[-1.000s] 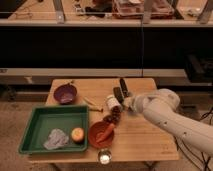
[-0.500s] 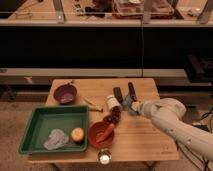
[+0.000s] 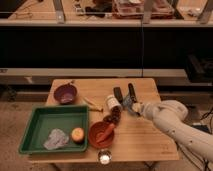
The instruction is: Place brush in plastic cup
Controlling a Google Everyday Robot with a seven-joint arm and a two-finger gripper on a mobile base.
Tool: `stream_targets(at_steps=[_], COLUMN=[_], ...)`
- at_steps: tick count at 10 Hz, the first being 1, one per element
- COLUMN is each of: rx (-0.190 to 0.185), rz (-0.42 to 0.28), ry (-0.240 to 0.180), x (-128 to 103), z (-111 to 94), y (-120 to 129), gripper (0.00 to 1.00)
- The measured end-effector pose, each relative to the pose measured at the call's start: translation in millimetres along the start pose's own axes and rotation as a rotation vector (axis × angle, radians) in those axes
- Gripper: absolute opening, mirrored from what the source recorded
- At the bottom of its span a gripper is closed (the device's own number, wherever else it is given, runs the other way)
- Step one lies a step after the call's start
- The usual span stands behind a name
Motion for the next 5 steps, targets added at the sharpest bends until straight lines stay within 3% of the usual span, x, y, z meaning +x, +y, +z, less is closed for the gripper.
stream_targets(at_steps=[5], rx=[0.033], rz=[-0.016], ry=[0.049], x=[6.0], z=[3.8], y=[-11.2], gripper=[0.04])
